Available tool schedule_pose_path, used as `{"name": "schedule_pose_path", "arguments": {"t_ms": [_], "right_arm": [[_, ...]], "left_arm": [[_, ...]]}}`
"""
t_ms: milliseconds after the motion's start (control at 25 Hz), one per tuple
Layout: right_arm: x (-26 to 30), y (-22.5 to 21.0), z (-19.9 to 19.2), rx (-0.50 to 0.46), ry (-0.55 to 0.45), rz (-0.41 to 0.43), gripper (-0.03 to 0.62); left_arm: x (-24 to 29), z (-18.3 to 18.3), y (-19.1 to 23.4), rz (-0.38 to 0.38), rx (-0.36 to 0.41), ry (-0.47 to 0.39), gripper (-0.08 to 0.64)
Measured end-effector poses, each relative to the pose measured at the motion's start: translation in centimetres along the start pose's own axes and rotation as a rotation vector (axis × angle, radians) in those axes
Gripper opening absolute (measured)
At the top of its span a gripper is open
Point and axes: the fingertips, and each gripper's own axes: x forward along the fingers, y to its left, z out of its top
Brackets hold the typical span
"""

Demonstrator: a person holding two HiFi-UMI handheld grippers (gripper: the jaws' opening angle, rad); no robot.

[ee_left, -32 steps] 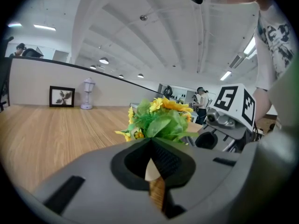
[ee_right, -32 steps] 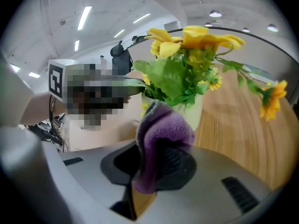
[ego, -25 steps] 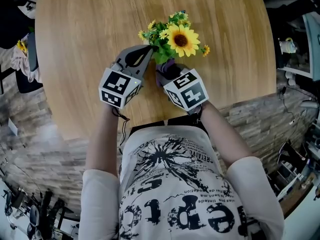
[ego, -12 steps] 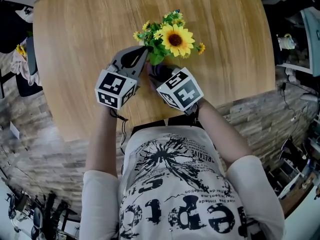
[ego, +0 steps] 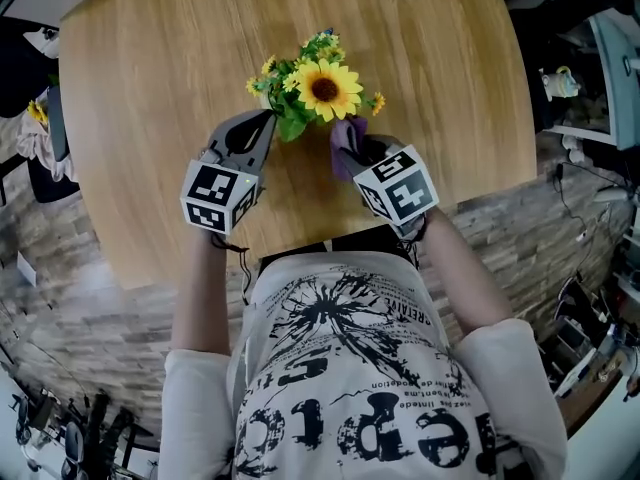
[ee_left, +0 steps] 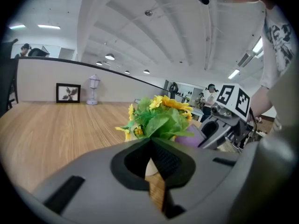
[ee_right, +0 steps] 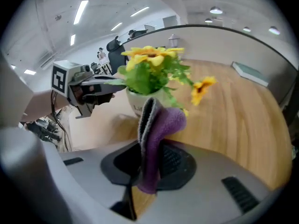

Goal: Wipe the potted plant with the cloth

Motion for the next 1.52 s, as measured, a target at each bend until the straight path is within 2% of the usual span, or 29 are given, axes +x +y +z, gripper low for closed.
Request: {"name": "schedule_pose_path", "arguments": {"t_ms": [160,280,480,640,880,1120,1280,1520], "right_arm": [[-1.3,-4.8,0.2,0.031,-0.013,-0.073,0.075],[-1.9,-8.4,1.3,0.012,-0.016,-0.131,0.075],[-2.1,-14.2,5.5,-0.117,-0.042,-0.225,0.077],[-1.4,-17.1,10.8,-0.267,-0.063,-0.232,0.077],[1.0,-15.0,18.5,-0.495,-0.107,-0.12,0.077],[4.3,-10.8,22.9,-0.685,-0.128,0.001,0.077],[6.3,-8.2,23.9,-0.789,-0.101,0.072,0.077],[8.6,-4.6,22.1,-0.882,-0.051,0.227,0.077]], "left_arm": [[0.1,0.7,-0.2,0.025,-0.015,-0.012,0.003],[0.6,1.3,-0.5,0.042,-0.023,-0.016,0.003],[1.1,1.6,-0.4,0.089,-0.048,-0.016,0.003],[1.0,1.2,-0.4,0.146,-0.077,-0.008,0.003],[1.1,0.9,-0.4,0.196,-0.096,0.008,0.003],[1.4,0.9,-0.1,0.215,-0.103,0.003,0.003],[1.4,1.1,-0.2,0.224,-0.096,0.003,0.003],[2.0,1.0,-0.2,0.237,-0.14,-0.01,0.003]]}}
